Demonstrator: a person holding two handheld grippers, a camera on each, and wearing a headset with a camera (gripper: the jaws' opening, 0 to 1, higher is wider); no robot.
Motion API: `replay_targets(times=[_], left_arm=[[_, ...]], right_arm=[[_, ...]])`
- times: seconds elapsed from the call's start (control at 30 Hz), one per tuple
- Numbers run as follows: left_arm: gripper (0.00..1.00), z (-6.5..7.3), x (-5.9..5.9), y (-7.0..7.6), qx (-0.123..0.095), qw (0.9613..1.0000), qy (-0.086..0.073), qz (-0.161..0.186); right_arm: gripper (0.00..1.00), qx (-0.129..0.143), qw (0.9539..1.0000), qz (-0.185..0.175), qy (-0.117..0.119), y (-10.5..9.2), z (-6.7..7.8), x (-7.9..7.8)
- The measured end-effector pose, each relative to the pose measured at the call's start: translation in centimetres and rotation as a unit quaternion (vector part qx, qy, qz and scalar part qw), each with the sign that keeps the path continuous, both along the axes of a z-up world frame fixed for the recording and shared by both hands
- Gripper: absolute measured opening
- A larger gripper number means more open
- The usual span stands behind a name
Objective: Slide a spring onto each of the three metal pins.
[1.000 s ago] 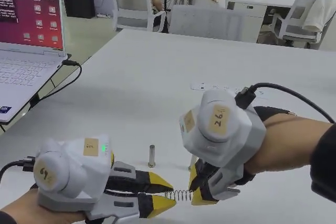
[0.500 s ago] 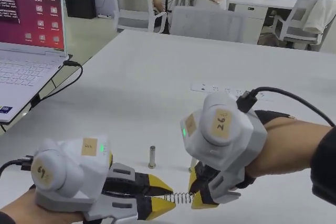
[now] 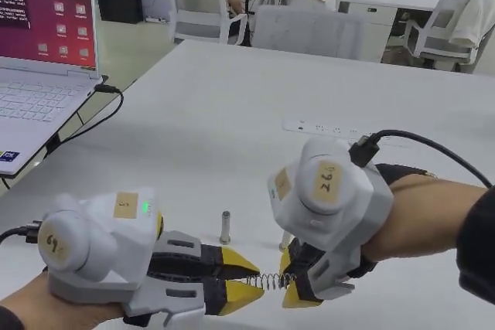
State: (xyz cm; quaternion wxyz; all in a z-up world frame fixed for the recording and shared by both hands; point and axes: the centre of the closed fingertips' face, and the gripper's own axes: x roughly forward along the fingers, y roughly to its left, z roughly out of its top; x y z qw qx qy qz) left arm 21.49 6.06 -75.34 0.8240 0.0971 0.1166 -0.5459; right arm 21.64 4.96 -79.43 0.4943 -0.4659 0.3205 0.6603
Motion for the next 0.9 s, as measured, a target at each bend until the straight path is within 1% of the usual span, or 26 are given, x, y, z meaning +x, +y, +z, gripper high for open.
replay_targets(times=[0.17, 0.33, 0.47, 0.6, 0.73, 0.9], left_arm=[[0.02, -0.1, 0.2, 0.1, -0.001, 1.0, -0.001, 0.003], [0.02, -0.5, 0.2, 0.1, 0.009, 1.0, -0.003, 0.003], [0.02, -0.6, 0.3, 0.2, 0.012, 0.9999, -0.002, 0.003], [0.02, -0.6, 0.3, 0.2, 0.013, 0.9999, -0.003, 0.004], [0.02, -0.8, 0.3, 0.1, 0.015, 0.9999, -0.002, 0.003], [0.02, -0.8, 0.3, 0.1, 0.014, 0.9999, -0.002, 0.002]], right_arm=[[0.09, 0.007, 0.9999, -0.009, 0.003, 0.1, 0.6, 0.2], [0.09, 0.016, 0.9998, -0.012, 0.003, 0.4, 1.5, 0.1], [0.09, 0.029, 0.9993, -0.019, 0.012, 0.8, 2.3, 0.0], [0.09, 0.036, 0.999, -0.022, 0.016, 1.1, 2.7, -0.1], [0.09, 0.048, 0.9984, -0.023, 0.021, 1.7, 3.4, -0.4], [0.08, 0.051, 0.9982, -0.024, 0.022, 2.2, 3.7, -0.6]])
